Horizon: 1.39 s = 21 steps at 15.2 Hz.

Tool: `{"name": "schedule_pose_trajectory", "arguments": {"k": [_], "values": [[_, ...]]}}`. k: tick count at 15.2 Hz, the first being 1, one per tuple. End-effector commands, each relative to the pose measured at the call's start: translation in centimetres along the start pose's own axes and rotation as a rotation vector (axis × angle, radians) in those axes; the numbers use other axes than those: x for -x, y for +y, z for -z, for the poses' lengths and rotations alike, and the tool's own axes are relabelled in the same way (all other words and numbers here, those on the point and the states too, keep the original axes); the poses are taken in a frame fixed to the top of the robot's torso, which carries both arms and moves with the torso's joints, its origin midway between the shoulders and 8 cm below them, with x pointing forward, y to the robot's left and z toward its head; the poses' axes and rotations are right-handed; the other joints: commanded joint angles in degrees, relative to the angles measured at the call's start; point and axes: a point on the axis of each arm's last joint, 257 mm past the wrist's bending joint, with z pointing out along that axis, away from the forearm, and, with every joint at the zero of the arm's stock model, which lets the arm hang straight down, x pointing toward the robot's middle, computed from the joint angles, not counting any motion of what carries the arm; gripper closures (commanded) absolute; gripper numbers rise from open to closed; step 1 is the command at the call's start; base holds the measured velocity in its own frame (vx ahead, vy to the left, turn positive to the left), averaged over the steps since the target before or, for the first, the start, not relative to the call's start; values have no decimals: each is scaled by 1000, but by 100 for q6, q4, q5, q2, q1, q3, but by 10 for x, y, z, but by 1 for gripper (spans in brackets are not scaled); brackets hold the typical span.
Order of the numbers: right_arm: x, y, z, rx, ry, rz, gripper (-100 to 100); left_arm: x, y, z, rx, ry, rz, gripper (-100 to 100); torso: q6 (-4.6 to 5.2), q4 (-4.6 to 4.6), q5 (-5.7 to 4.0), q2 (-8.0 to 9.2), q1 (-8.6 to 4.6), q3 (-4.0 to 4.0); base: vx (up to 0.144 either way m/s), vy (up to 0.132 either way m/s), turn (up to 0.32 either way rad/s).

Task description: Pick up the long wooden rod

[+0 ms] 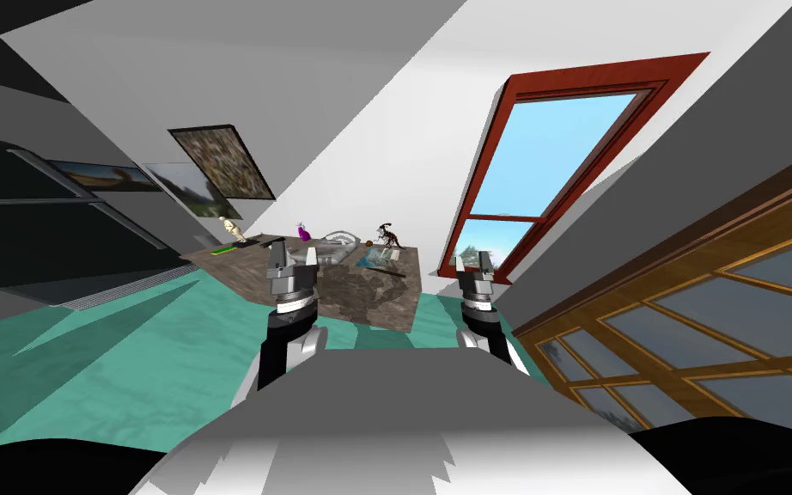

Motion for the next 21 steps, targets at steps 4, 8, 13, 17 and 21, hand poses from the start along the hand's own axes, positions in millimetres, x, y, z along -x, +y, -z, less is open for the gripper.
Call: {"name": "schedule_pose_trajectory", "arguments": {"k": [4,8,13,17,21], "values": [[0,0,0,0,0,0,0,-10,23,-3,67,83,-16,-100,1,-1,1,-3,3,-2,5,2,-35],[0,0,0,0,0,0,0,-13,48,-5,136,120,-28,-100,2,-1,1,-7,5,-4,11,5,-56],[0,0,0,0,0,0,0,-13,92,-8,252,156,-49,-100,1,-2,1,-8,4,-5,10,4,-66],[0,0,0,0,0,0,0,-10,116,-6,326,158,-61,-100,2,-2,1,-7,3,-4,11,5,-51],[0,0,0,0,0,0,0,-7,137,-5,388,160,-72,-100,2,-2,1,-8,2,-5,9,4,-51]]}}
